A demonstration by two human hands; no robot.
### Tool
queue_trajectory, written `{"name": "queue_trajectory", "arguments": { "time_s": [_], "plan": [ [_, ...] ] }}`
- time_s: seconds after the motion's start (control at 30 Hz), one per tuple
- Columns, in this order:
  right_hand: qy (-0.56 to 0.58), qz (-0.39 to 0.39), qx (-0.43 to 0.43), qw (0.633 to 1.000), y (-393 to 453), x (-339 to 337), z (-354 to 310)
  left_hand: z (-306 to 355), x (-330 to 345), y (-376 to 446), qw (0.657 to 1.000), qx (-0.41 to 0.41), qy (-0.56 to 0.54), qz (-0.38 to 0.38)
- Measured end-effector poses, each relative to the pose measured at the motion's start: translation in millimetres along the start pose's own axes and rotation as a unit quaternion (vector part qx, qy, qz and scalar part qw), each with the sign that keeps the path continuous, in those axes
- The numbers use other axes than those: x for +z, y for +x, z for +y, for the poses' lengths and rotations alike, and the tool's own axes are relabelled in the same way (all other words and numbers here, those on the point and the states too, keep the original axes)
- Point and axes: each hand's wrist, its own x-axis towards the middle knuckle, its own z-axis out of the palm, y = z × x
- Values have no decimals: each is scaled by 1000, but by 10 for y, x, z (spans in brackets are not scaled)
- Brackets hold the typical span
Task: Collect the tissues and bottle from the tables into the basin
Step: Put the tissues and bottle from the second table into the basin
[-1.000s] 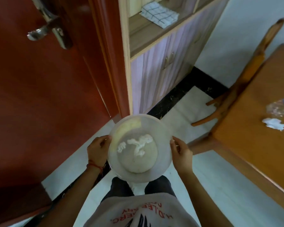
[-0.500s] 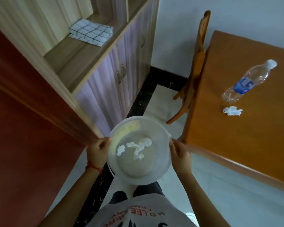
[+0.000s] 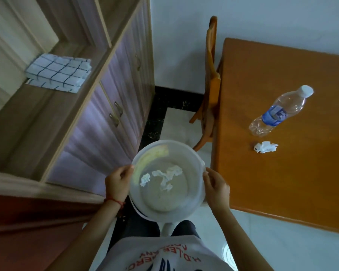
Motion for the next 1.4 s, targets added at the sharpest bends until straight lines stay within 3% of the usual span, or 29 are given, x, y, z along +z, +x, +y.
{"name": "queue_trajectory", "arguments": {
  "time_s": [0.27,0.67,0.87,1.13,1.4],
  "plan": [
    [30,116,102,988,261,218,-133,463,386,1016,987,82,50,-130],
    [56,238,216,945,366,548,-363,830,885,1889,930,204,115,-284],
    [59,258,243,933,441,572,-363,931,1038,1993,911,230,130,-316],
    [24,236,224,945,557,387,-230,899,1199,1996,894,265,167,-322],
    [-4,378,222,899,1022,-309,104,897,1238,1960,900,257,171,-308]
  ]
}}
